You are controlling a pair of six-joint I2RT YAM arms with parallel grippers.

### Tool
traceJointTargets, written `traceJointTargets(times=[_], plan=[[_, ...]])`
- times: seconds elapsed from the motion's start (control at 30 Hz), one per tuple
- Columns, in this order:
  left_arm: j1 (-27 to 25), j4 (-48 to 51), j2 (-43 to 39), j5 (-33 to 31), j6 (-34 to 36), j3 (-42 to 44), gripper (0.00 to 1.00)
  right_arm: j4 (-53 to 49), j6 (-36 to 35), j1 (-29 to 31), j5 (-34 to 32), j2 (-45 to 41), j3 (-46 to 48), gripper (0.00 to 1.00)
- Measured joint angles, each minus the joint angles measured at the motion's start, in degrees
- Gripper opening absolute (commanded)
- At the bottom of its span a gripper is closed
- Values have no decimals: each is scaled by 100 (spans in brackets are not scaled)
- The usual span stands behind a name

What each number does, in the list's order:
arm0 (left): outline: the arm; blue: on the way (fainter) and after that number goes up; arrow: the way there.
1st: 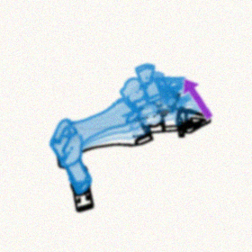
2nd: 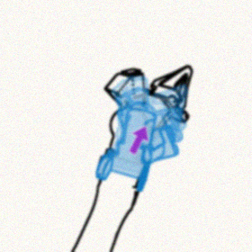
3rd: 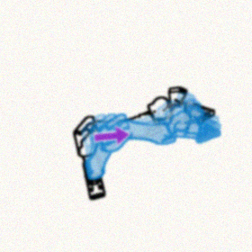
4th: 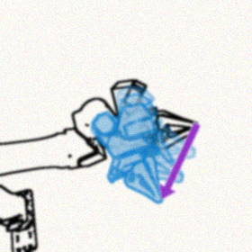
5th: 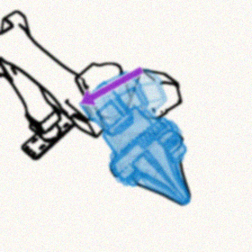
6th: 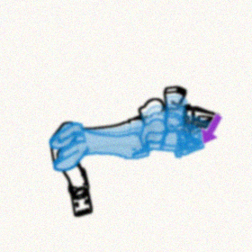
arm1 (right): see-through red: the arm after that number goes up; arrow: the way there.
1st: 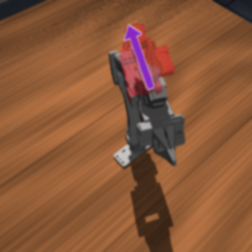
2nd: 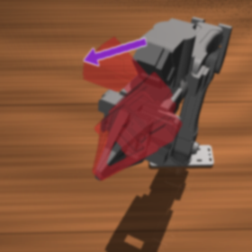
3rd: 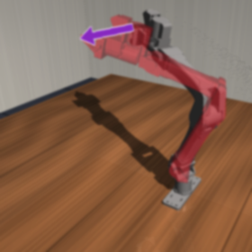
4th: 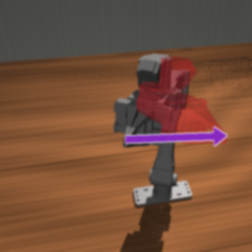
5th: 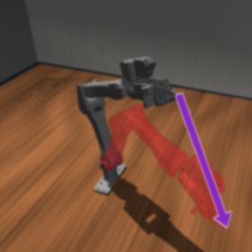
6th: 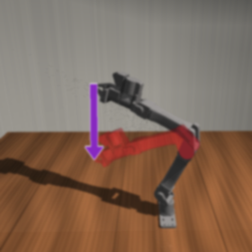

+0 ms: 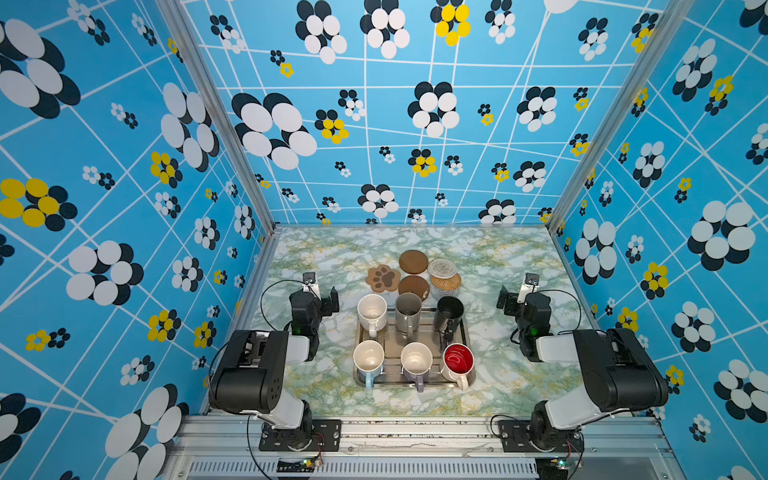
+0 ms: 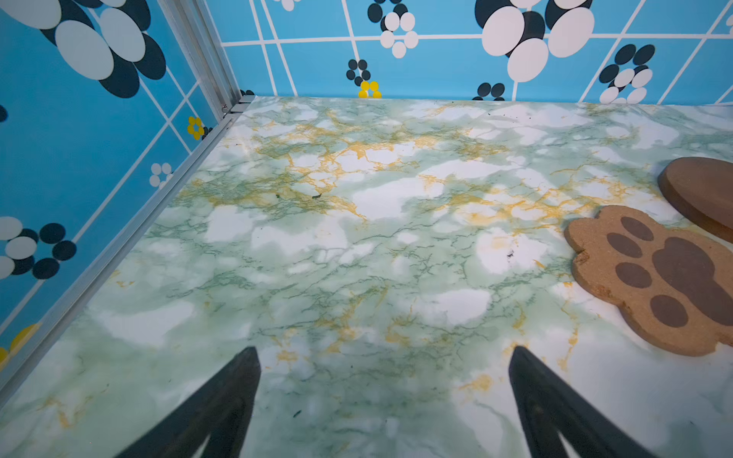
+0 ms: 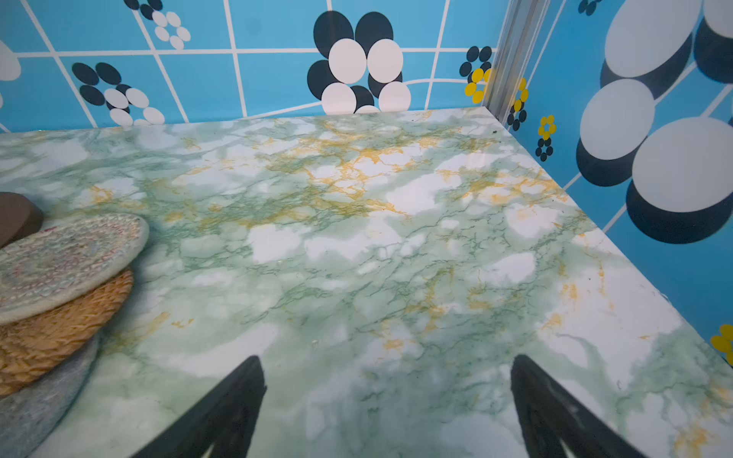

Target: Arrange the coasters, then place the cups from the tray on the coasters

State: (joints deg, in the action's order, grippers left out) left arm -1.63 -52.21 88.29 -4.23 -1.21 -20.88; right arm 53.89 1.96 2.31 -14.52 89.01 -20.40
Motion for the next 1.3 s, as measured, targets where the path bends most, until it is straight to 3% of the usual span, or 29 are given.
traceJointTargets(times=[1.3], plan=[[0, 2, 0, 2, 2, 0, 99, -4, -4, 0, 155, 0, 0, 99]])
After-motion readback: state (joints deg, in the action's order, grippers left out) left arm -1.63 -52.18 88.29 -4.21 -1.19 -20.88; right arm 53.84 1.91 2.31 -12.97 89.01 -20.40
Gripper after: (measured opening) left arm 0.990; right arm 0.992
